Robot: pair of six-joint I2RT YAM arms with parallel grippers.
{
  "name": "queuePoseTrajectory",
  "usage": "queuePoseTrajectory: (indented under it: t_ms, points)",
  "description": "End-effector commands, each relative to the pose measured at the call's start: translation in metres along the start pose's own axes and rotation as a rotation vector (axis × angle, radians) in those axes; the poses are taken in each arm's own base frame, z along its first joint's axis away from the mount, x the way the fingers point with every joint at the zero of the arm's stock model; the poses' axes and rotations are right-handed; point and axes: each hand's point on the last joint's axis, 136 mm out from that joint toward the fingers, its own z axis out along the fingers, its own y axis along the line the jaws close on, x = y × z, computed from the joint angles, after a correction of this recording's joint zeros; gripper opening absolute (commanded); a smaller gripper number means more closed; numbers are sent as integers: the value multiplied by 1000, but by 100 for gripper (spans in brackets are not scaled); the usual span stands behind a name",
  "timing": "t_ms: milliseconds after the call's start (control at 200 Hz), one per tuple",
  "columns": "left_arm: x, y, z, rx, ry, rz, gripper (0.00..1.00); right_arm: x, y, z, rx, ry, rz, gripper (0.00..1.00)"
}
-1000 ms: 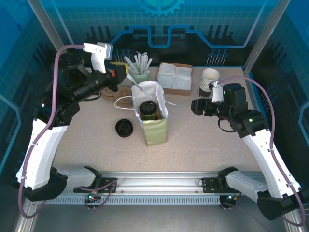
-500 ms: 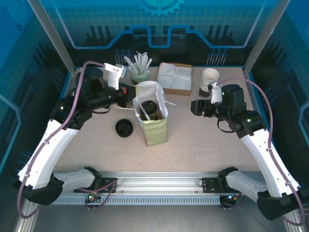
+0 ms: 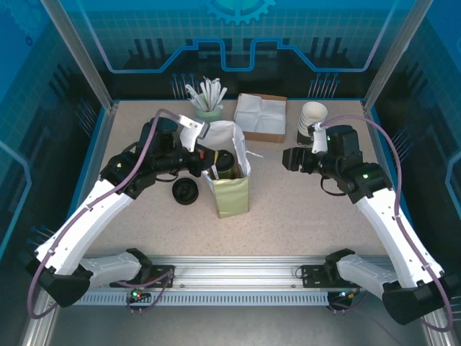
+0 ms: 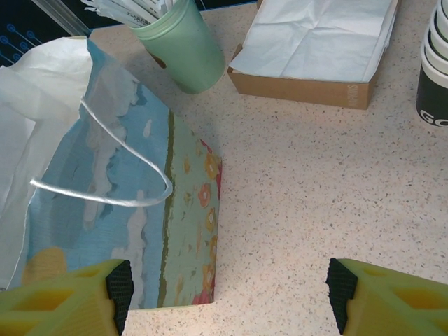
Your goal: Pack the takeout coffee
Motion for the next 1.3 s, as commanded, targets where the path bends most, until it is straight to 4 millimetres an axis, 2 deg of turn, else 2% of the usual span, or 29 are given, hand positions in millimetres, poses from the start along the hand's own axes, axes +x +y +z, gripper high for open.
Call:
queuePoseTrajectory:
  t_ms: [0,30,145,245,325,520,670,890,1061,1146,1241,1256,1296]
  points:
    - [4,-4,4,23,16,55,3,-17,-3,10,16,-36,43,75]
    - [5,-4,5,21,17,57,8,-20,-4,13,24,-33,52,75]
    - [1,-3,-3,6,-6,67,41,-33,-3,28,44,-10,63,75]
    - [-5,-2,-14,-19,-41,80,60,-46,4,41,49,19,96,75]
    - [-9,2,-23,-58,-70,85,70,-56,10,51,74,39,101,75]
    - [-13,11,-41,-135,-110,91,82,-80,16,82,134,55,87,75]
    - [-12,10,-55,-145,-143,98,88,-99,15,106,197,37,66,74]
    - [-7,28,-69,-241,-181,54,99,-123,5,158,287,43,21,74]
    - [-3,30,-66,-233,-195,-2,99,-135,-5,204,360,79,-16,74]
    - [1,31,-66,-234,-190,-21,99,-141,-13,220,404,65,-25,74]
    - [2,30,-68,-221,-201,-37,99,-149,-12,237,386,29,-42,74]
    - [2,29,-68,-215,-206,-39,99,-142,-16,250,390,44,-53,74]
    - [3,26,-67,-197,-210,-49,99,-141,-19,263,389,37,-71,75]
